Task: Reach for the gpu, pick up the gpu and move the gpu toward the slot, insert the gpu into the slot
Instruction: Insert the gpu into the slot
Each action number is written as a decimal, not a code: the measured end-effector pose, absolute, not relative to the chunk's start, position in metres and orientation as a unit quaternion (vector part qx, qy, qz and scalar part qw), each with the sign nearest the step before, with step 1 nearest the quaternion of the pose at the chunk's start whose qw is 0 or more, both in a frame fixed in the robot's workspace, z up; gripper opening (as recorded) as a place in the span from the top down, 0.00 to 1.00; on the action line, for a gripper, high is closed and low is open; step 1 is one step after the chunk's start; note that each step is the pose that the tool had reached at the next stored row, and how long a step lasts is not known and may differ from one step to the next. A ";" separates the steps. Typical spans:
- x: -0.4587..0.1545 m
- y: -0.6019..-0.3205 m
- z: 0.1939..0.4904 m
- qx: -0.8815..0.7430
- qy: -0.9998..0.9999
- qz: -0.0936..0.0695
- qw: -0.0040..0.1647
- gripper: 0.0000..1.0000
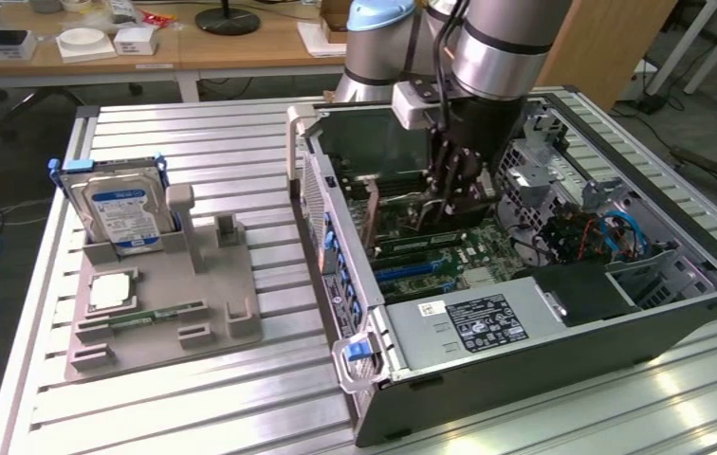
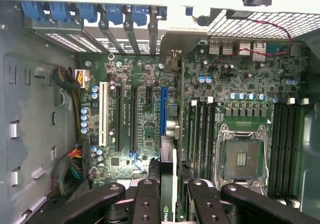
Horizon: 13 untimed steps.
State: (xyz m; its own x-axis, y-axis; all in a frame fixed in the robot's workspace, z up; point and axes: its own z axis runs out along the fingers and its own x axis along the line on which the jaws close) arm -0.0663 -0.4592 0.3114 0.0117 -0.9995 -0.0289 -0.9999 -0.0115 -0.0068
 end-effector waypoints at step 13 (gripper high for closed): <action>-0.072 -0.461 0.296 -0.711 0.703 0.008 0.013 0.74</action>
